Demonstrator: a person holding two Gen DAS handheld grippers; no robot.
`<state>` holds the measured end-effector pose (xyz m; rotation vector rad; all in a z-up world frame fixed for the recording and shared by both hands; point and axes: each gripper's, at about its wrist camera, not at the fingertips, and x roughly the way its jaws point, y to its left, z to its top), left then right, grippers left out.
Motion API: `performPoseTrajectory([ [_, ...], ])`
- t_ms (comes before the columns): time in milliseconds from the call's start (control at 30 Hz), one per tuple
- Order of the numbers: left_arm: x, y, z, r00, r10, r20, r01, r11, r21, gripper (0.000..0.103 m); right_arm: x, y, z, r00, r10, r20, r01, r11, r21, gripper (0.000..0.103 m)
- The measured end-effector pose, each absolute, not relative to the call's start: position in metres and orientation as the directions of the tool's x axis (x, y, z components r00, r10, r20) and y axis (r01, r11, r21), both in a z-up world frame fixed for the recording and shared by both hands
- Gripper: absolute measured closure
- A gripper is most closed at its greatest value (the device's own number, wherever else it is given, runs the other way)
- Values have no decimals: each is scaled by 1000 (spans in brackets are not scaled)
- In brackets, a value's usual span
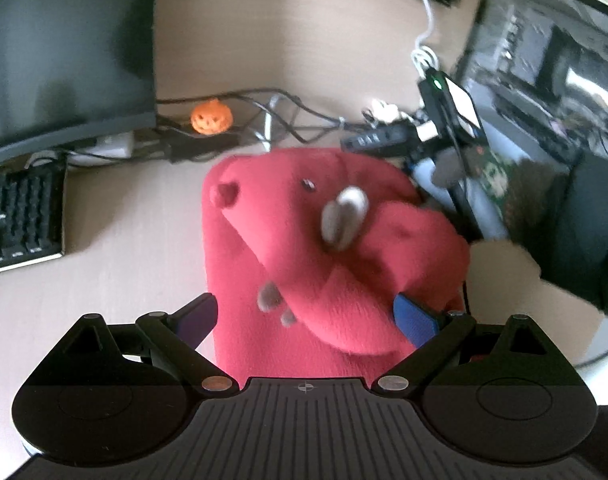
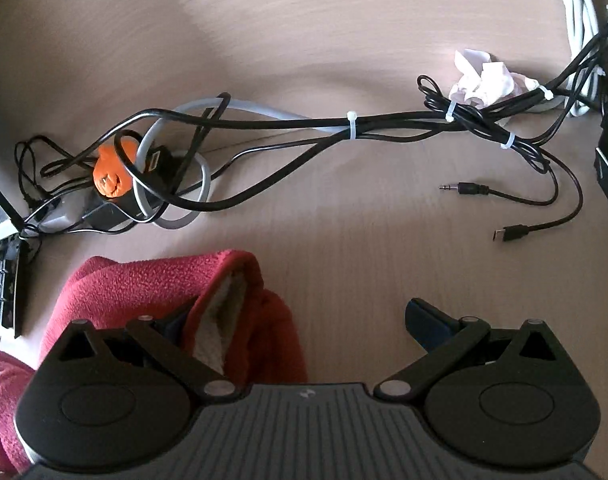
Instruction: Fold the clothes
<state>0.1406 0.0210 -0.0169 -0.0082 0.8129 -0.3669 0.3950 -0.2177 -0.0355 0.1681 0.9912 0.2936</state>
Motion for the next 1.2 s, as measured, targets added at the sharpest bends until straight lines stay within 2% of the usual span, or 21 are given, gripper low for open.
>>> performPoseTrajectory([
  [67,137,18,-21,607,-334,-721,349,927,-137,5,388,-212,-28,547,279,-789,-165,960,225,0],
  [200,129,6,-33,557,-356,-750,426,898,-110,5,360,-199,-3,684,161,-711,-162,985,67,0],
  [367,126,-9,-49,526,-346,-777,478,876,-66,5,332,-201,7,738,87,-669,-107,994,11,0],
  [500,134,-12,-58,515,-357,-779,471,877,-90,3,308,-215,26,714,177,-678,-174,982,73,0],
  [667,140,-19,-71,510,-363,-780,473,876,-98,0,270,-238,43,626,430,-651,-308,903,301,0],
  [700,141,-20,-72,512,-362,-779,471,877,-99,0,268,-241,40,584,480,-655,-310,877,367,0],
  [800,144,-20,-73,508,-372,-777,474,874,-109,0,273,-230,14,441,561,-700,-342,827,447,0],
  [867,147,-17,-73,503,-379,-777,462,877,-129,0,274,-216,-1,438,520,-733,-358,849,389,0],
  [967,151,-10,-67,482,-401,-779,451,876,-171,0,272,-205,-3,470,491,-733,-350,866,356,0],
  [1067,156,14,-48,452,-474,-756,439,856,-274,0,272,-205,-4,471,493,-732,-355,865,354,0],
  [1200,164,59,-15,550,-511,-660,354,859,-370,0,277,-209,-6,437,522,-733,-375,846,379,0],
])
